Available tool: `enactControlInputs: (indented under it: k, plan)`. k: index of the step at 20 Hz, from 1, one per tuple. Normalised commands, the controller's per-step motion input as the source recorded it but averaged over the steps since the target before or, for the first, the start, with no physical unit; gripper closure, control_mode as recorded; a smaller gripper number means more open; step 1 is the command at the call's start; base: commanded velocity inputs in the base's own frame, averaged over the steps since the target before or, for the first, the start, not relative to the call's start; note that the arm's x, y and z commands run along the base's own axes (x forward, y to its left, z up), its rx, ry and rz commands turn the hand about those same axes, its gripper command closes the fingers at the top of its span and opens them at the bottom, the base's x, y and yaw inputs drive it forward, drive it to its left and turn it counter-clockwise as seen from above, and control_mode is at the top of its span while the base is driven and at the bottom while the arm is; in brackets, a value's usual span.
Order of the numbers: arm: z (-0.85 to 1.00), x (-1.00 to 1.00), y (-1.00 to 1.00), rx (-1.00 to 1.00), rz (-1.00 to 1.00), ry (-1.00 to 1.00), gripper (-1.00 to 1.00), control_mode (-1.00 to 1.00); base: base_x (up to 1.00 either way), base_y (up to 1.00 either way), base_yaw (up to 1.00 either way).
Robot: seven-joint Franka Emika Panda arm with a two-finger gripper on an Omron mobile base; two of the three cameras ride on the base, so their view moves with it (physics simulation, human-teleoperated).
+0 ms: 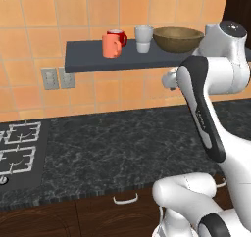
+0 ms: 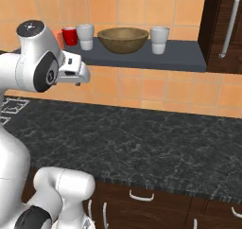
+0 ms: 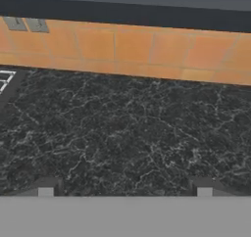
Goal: Gather all objects into one cabinet and sort the glasses and bowls to opposite sides.
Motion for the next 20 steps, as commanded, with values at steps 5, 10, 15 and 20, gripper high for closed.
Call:
enactControlInputs:
  k: [5,10,15,20]
  plan:
    - [0.15,-0.60,-0.31,0.00,0.00,0.00,-1.00,-1.00,0.00,0.00,0.00]
    - [0.00,-0.01,0.00,0.00,0.00,0.00,-1.00,1.00,-0.07,-0.03,0.00]
    - [0.00,0.00,0.00,0.00,0.00,0.00,-1.00,1.00,-0.33,-0.13,-0.71]
    - [0.00,0.00,0.00,0.00,0.00,0.00,-1.00,1.00,-0.13,0.00,-0.98]
